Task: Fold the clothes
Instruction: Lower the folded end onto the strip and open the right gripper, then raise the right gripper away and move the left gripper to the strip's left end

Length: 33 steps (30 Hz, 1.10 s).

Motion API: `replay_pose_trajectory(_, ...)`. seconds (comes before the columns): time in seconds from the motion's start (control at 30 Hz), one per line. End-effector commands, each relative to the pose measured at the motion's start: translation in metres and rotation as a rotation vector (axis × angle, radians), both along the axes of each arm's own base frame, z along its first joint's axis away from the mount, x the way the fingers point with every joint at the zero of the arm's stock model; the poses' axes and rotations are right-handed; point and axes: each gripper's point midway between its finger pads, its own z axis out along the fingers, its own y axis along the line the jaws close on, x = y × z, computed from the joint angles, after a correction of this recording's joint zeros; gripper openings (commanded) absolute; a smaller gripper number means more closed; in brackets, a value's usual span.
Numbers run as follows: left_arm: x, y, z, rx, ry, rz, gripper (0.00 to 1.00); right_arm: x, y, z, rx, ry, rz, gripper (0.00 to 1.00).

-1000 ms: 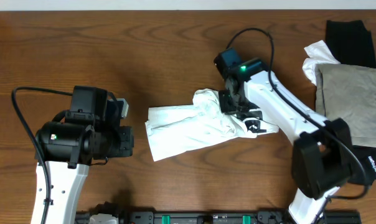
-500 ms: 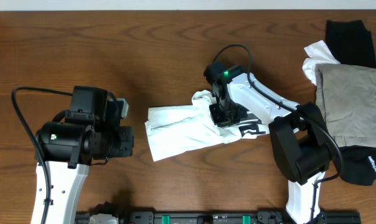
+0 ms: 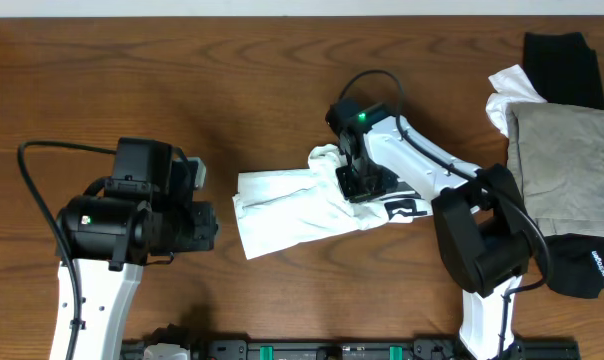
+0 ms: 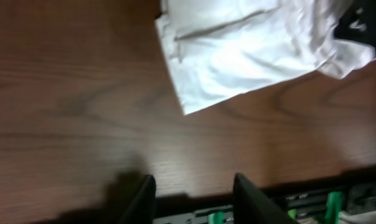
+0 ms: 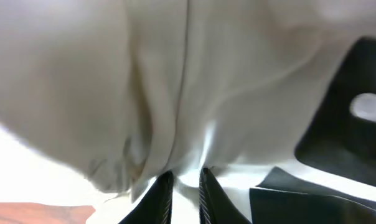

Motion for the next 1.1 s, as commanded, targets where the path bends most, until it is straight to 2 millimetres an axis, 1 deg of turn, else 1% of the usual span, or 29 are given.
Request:
replay_pose_trajectory(0.0, 0.001, -0.018, 0.006, -0.109, -0.011, -0.023, 0.45, 0.025, 0.015, 0.054, 0.076, -0.163, 0.008, 0.16)
replay_pose_trajectory(0.07, 0.005, -0.025, 0.01, -0.148, -0.029, -0.035, 0.49, 0.035, 0.018, 0.085, 0.117, -0.25, 0.005, 0.2)
replay_pose_trajectory(0.13, 0.01, -0.029, 0.011, -0.166, -0.041, -0.04, 0.55, 0.043, 0.016, 0.118, 0.152, -0.341, -0.004, 0.23)
replay_pose_trajectory(0.2, 0.016, -0.029, 0.008, -0.166, -0.038, -0.037, 0.61, 0.047, 0.009, 0.143, 0.167, -0.41, -0.018, 0.28)
replay_pose_trajectory(0.23, 0.019, -0.029, 0.005, -0.167, -0.022, -0.026, 0.62, 0.048, 0.002, 0.156, 0.168, -0.446, -0.031, 0.29)
replay_pose_trajectory(0.27, 0.02, -0.03, 0.002, -0.168, -0.008, -0.016, 0.63, 0.048, -0.003, 0.163, 0.166, -0.464, -0.04, 0.29)
replay_pose_trajectory(0.37, 0.027, -0.031, -0.014, -0.166, 0.075, 0.012, 0.64, 0.046, -0.03, 0.184, 0.14, -0.512, -0.089, 0.31)
replay_pose_trajectory(0.47, 0.033, -0.033, -0.032, -0.16, 0.16, 0.039, 0.65, 0.043, -0.056, 0.196, 0.128, -0.522, -0.148, 0.36)
replay_pose_trajectory(0.6, 0.041, -0.036, -0.056, -0.149, 0.271, 0.106, 0.67, 0.041, -0.087, 0.201, 0.105, -0.511, -0.225, 0.36)
replay_pose_trajectory(0.7, 0.046, -0.026, -0.076, -0.085, 0.347, 0.226, 0.67, 0.037, -0.103, 0.199, 0.085, -0.489, -0.262, 0.35)
replay_pose_trajectory(0.83, 0.055, -0.024, -0.094, -0.066, 0.397, 0.322, 0.68, 0.034, -0.113, 0.197, 0.068, -0.468, -0.278, 0.34)
replay_pose_trajectory(1.07, 0.076, -0.027, -0.118, -0.089, 0.45, 0.55, 0.68, 0.034, -0.113, 0.197, 0.068, -0.468, -0.28, 0.34)
